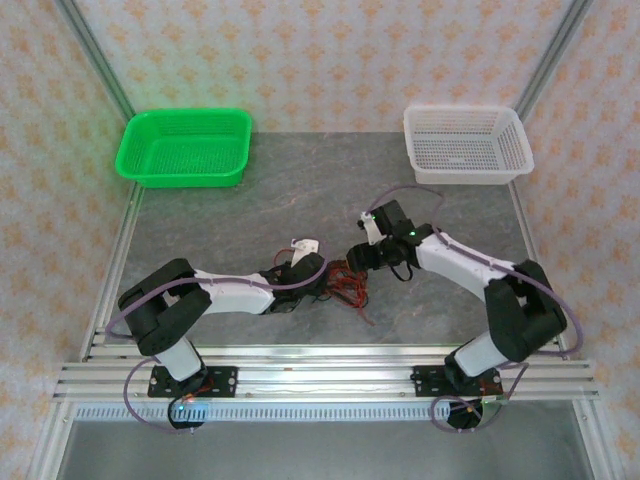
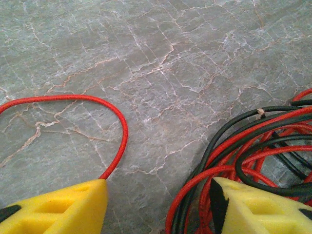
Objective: Untangle the cables
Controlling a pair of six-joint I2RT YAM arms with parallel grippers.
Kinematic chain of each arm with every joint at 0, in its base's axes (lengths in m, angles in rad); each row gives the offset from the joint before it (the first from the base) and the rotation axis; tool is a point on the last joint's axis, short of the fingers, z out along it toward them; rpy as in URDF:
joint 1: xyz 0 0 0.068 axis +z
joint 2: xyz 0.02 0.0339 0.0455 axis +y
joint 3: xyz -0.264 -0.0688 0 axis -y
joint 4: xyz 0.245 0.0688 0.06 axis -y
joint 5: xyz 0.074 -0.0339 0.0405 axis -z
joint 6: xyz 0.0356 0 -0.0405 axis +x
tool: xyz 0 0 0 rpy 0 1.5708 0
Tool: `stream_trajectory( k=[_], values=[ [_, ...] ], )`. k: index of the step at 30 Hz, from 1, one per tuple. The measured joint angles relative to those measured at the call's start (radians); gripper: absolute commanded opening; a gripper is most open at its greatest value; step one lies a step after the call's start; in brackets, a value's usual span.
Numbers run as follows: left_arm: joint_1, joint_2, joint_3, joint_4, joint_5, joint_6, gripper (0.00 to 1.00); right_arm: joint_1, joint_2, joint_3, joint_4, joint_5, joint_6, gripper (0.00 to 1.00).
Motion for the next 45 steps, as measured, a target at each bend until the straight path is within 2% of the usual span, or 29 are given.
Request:
stream_trajectory(
  k=[5, 9, 11, 16, 22, 25, 28, 33, 40, 45],
  values=[
    [0.0, -0.023, -0.006, 0.003, -0.007, 0.006, 0.6, 0.0, 0.092, 0.0, 0.026, -0.067, -0.024, 0.6],
    [0.0, -0.044, -0.018, 0.008, -0.019, 0.017, 0.6, 0.0, 0.115, -0.012, 0.066, -0.111, -0.028, 0.52],
    [0.0, -0.05, -0.019, 0.008, -0.028, 0.021, 0.6, 0.0, 0.126, -0.025, 0.086, -0.125, -0.027, 0.42],
    [0.0, -0.059, -0.019, 0.008, -0.034, 0.025, 0.6, -0.006, 0.145, -0.045, 0.115, -0.151, -0.019, 0.01],
    [0.0, -0.135, -0.017, -0.024, -0.048, 0.037, 0.61, -0.006, 0.14, -0.045, 0.125, -0.159, 0.009, 0.0],
    [0.0, -0.217, -0.013, -0.063, -0.055, 0.042, 0.66, -0.005, 0.116, -0.048, 0.142, -0.15, 0.06, 0.0],
    [0.0, -0.321, 0.0, -0.105, -0.058, 0.047, 0.71, -0.006, 0.051, -0.08, 0.202, -0.127, 0.154, 0.0],
    [0.0, -0.446, 0.018, -0.161, -0.054, 0.042, 0.73, 0.001, -0.088, -0.207, 0.387, -0.066, 0.386, 0.0],
    [0.0, -0.453, -0.037, -0.173, 0.01, -0.004, 0.73, 0.066, -0.187, -0.379, 0.617, 0.087, 0.685, 0.0],
    [0.0, -0.351, -0.064, -0.142, 0.074, -0.041, 0.73, 0.124, -0.201, -0.438, 0.735, 0.198, 0.845, 0.0]
  ],
)
